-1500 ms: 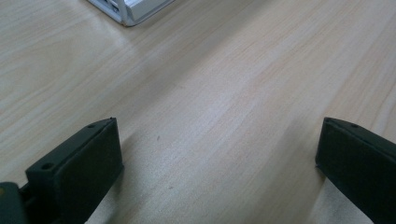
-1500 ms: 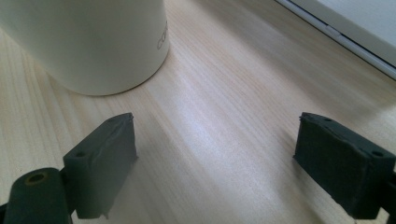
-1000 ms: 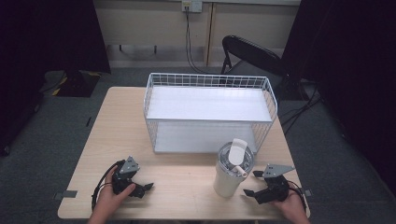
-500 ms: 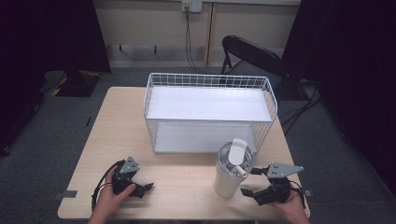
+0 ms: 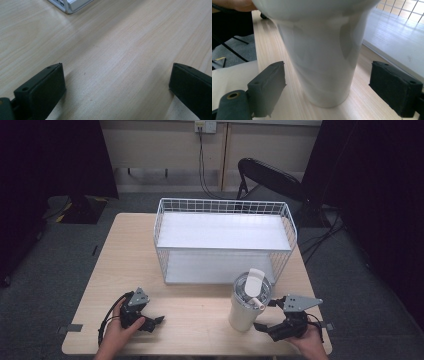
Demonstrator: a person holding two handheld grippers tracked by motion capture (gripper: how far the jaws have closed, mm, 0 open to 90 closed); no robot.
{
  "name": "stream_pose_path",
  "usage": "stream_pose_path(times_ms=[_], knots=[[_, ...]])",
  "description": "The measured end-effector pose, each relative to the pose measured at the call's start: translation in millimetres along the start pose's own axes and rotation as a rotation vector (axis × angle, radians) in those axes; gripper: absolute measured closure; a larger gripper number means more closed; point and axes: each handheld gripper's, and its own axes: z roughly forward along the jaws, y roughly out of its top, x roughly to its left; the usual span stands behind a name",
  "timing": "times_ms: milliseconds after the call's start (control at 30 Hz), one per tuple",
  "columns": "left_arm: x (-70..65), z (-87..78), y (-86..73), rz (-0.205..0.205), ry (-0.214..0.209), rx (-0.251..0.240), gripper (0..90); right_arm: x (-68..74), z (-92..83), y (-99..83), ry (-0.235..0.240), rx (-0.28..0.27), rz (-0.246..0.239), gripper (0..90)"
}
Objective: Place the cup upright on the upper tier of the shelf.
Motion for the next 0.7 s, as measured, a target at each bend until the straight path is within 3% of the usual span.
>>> stream_pose_path(times_ms=[433, 700], knots=[[-0.4, 0.2, -0.1, -0.007, -0.006, -0.001, 0.0, 2.9, 6.3, 7.1, 0.009, -0.06, -0.008, 12.5], [-0.4, 0.3, -0.2, -0.008, -0.006, -0.001, 0.0, 2.7, 12.3, 10.0, 0.028, -0.112, 0.016, 11.5]])
